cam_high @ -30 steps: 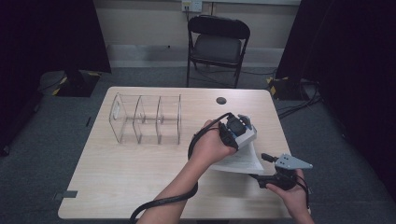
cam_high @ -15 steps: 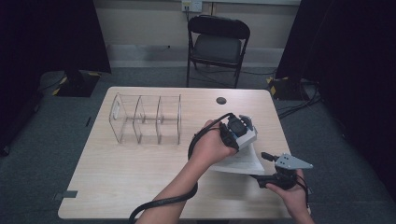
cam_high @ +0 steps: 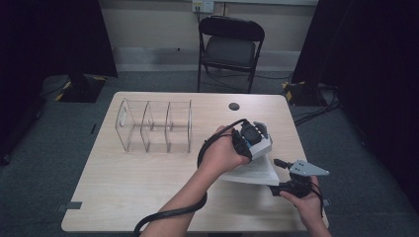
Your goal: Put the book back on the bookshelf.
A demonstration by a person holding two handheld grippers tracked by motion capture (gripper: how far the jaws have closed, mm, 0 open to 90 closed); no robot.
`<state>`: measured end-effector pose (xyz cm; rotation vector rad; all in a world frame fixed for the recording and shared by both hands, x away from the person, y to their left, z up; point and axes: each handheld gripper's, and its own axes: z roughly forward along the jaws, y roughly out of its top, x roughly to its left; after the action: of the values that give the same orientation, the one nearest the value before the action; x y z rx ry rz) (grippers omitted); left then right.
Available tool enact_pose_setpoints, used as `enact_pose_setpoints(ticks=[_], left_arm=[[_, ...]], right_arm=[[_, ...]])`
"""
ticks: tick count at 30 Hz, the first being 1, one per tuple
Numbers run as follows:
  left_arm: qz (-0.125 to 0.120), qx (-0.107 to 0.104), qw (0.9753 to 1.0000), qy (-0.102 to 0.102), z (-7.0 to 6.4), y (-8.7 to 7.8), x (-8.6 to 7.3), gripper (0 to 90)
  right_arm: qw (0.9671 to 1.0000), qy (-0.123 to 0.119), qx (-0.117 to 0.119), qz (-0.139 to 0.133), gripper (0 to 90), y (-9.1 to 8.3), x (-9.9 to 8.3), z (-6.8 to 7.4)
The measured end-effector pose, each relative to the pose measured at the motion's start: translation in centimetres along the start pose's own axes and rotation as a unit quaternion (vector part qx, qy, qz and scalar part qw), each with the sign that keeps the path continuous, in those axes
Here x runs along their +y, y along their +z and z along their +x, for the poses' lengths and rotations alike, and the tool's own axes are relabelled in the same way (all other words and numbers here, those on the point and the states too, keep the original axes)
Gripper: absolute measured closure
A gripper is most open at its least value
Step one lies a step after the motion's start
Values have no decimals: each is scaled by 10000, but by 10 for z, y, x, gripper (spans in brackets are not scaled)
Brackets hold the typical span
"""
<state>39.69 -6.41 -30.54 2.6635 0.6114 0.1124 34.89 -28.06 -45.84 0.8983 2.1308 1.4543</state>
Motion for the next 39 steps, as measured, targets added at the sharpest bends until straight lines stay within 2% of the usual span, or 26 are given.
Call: enact_pose_setpoints(ticks=[4, 5, 10, 18, 19, 20, 22, 24, 25, 29, 34, 39], left_arm=[[-11, 11, 10000, 3, -2, -2, 2, 759], [-21, 6, 10000, 71, -2, -4, 3, 759], [-40, -11, 9999, 143, -5, -5, 5, 759], [-89, -68, 9998, 162, -6, -8, 6, 758], [-100, -103, 9997, 189, -6, -8, 6, 758], [-119, -105, 9997, 179, -5, -8, 6, 758], [-116, -145, 9996, 198, -3, -9, 5, 758], [-147, -174, 9996, 152, -3, -9, 5, 759], [-159, -151, 9997, 145, -3, -10, 5, 759], [-138, -89, 9997, 199, -4, -11, 4, 759], [-153, -124, 9996, 221, -5, -18, 6, 760], [-115, -181, 9993, 297, -6, -24, 9, 760]], right_arm=[[10000, -74, 1, -48, 127, -1, 4, 0], [9999, -109, -4, -65, 125, -3, 7, 0], [9997, -207, -57, -153, 119, -7, 13, -2], [9993, -353, 0, -135, 103, -9, 20, -6], [9991, -395, 11, -127, 102, -8, 21, -6], [9985, -541, 10, -75, 101, -8, 25, -6], [9980, -623, 50, -11, 101, -7, 29, -7], [9979, -642, 63, 11, 99, -7, 30, -8], [9977, -665, 140, 32, 97, -6, 32, -10], [9977, -641, 198, 27, 96, -5, 34, -11], [9977, -632, 239, -27, 94, -7, 37, -9], [9967, -755, 299, -54, 92, -11, 45, -8]])
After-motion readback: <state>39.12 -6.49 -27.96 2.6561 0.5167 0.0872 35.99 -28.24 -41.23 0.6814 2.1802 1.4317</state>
